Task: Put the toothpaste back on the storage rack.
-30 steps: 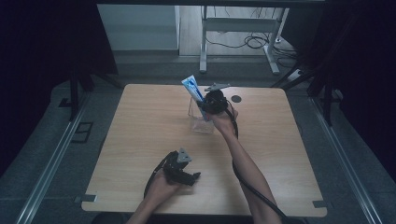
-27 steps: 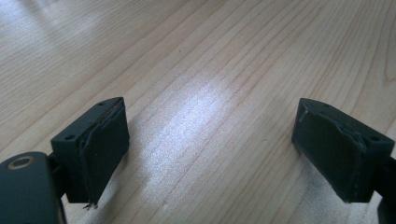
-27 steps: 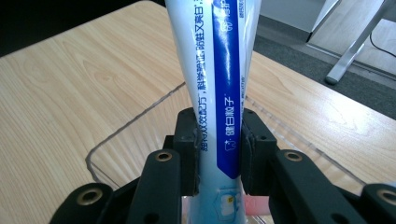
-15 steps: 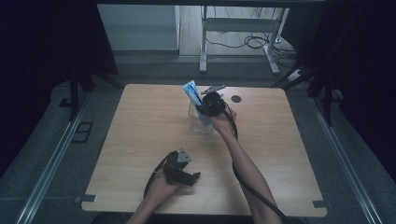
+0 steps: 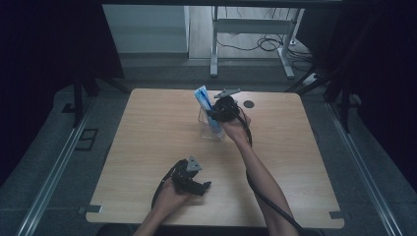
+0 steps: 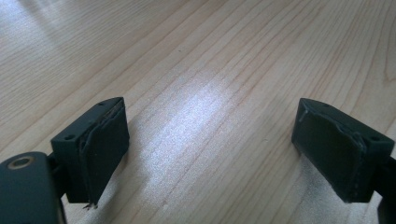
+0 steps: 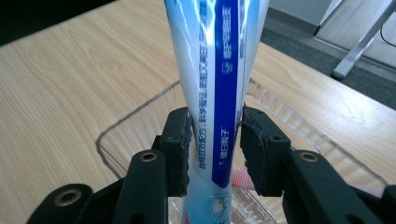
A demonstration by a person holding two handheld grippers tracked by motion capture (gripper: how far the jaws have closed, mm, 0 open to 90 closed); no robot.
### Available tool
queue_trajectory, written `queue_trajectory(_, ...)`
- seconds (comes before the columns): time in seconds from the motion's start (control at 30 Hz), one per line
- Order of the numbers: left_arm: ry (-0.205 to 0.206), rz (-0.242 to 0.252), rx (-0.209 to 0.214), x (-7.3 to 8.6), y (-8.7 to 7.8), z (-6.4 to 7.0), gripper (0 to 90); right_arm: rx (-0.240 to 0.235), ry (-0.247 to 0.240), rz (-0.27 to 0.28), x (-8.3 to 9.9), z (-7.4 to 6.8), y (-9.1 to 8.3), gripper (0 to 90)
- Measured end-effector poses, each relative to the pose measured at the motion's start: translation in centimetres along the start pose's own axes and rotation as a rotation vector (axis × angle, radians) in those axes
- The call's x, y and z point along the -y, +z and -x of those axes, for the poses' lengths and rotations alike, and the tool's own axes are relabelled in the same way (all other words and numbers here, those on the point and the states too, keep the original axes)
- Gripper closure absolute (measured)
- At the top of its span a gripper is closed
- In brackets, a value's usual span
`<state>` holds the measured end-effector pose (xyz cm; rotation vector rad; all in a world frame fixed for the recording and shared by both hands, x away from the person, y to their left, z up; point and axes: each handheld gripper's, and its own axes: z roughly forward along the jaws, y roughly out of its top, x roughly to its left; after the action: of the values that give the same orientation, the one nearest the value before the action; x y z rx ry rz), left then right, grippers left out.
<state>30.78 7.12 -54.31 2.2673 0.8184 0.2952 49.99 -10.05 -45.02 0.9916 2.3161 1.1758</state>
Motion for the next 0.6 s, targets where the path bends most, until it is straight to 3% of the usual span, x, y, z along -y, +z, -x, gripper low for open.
queue_trajectory(0.23, 0.0, 0.001, 0.0, 0.0, 0.0, 0.0, 11.0, -0.012, 0.001, 0.027, -0.6, 0.0, -1.2, 62.5)
queue_trajectory(0.6, 0.0, 0.0, 0.0, 0.0, 0.0, 0.0, 11.0, -0.016, -0.018, 0.031, -0.2, -0.1, -1.6, 57.2)
